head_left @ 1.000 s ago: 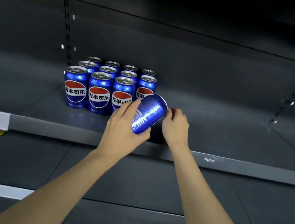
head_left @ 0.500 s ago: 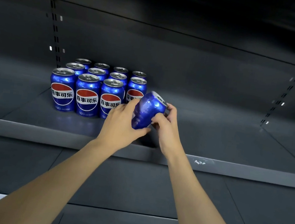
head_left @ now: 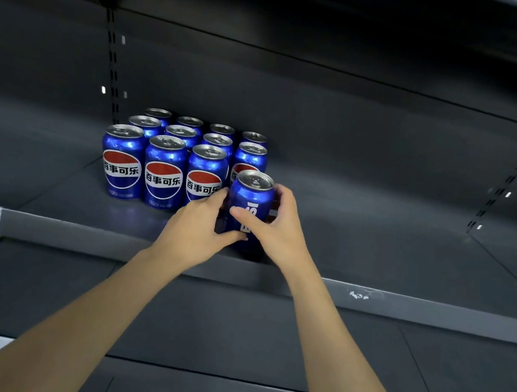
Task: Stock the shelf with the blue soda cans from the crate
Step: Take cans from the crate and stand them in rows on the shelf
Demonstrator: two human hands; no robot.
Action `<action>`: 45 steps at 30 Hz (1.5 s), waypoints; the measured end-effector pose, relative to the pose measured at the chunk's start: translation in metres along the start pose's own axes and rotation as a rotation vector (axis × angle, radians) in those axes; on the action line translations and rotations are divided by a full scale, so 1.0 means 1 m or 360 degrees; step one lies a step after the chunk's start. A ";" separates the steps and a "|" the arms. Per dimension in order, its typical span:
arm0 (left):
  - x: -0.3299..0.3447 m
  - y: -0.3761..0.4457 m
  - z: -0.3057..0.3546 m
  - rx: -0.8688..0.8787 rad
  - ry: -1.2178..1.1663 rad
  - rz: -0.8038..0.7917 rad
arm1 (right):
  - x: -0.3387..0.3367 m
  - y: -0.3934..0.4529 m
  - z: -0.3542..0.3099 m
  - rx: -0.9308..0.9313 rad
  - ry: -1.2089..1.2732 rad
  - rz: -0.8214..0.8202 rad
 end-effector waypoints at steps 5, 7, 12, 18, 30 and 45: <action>-0.004 -0.011 -0.024 -0.0157 0.0117 -0.0015 | -0.001 -0.005 0.013 0.0177 0.0040 -0.0365; -0.006 -0.014 -0.032 -0.0196 0.0163 0.0044 | -0.001 -0.003 0.014 0.0225 -0.0025 -0.0366; -0.016 -0.017 -0.037 -0.0184 0.0177 0.0193 | 0.006 0.005 0.010 0.0215 -0.0329 -0.0109; -0.031 -0.030 -0.049 -0.0162 0.0164 0.0348 | 0.026 0.015 0.013 0.0304 -0.0188 0.0131; -0.040 -0.056 -0.063 -0.0193 0.0202 0.0430 | 0.043 0.024 0.024 0.0402 -0.0547 0.0090; -0.040 -0.069 -0.064 -0.0077 0.0201 0.0429 | 0.051 0.041 0.018 0.0528 -0.0829 0.0314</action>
Point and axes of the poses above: each hand's wrist, its own y-axis towards the middle knuckle, its own x-axis out of the palm, z = x × y, the point moved 3 cm from there along y, towards the middle knuckle, and after that the axes turned 3 degrees about -z, right-handed, at the moved point
